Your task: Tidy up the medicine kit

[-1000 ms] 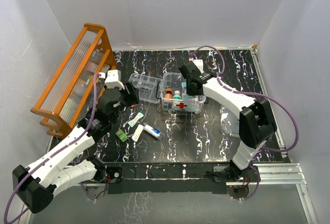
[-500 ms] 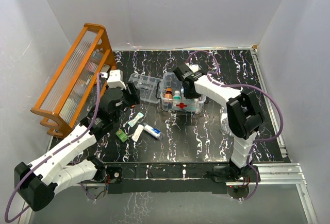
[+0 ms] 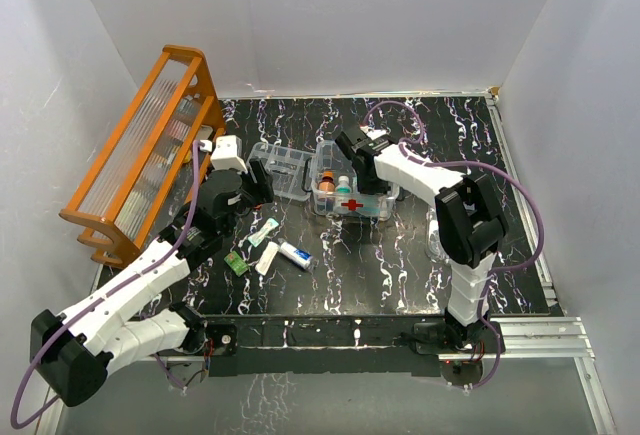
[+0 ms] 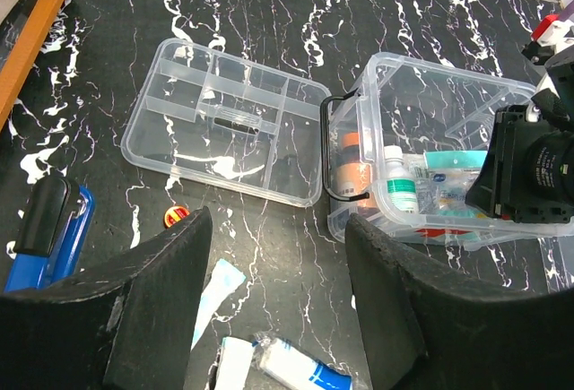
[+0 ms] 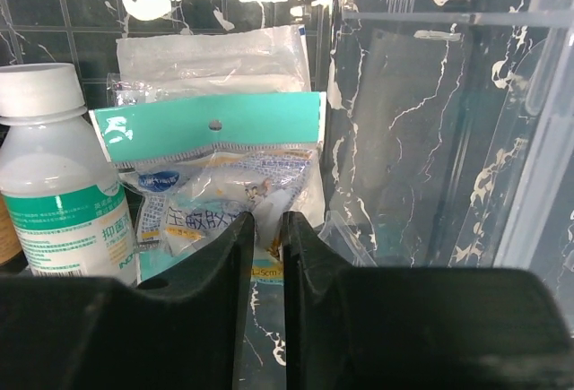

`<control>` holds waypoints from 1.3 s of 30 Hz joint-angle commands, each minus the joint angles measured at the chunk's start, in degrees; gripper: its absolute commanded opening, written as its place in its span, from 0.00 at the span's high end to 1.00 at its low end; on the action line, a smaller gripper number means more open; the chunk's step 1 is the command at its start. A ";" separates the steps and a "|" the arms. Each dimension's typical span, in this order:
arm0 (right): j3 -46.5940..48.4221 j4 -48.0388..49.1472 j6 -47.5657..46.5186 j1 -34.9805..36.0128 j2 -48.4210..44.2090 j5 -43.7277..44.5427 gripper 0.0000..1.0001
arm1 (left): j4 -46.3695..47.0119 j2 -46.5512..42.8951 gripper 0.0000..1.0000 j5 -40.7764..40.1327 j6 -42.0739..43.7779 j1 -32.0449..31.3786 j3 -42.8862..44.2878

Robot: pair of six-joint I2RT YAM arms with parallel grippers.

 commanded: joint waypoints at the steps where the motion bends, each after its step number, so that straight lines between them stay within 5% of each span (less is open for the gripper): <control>1: 3.01 -0.14 1.03 0.05 -0.80 1.13 0.81 | 1.15 -0.51 0.40 -1.14 -0.25 0.25 0.34; 14: 3.80 1.36 -0.87 0.05 -12.76 -1.65 0.64 | 0.20 0.06 0.39 -1.39 -1.02 0.26 0.94; 24: -14.32 18.95 -5.03 1.21 -31.60 -19.11 0.47 | -3.32 2.69 0.36 3.73 -2.32 0.26 2.39; 33: -25.34 27.74 -3.01 12.76 -36.73 -18.73 0.41 | -13.48 5.92 0.27 4.78 -10.47 0.61 -0.15; 39: -28.07 32.50 -2.78 20.47 -31.57 -15.61 0.37 | -16.00 2.94 0.26 -0.48 -14.05 2.82 0.48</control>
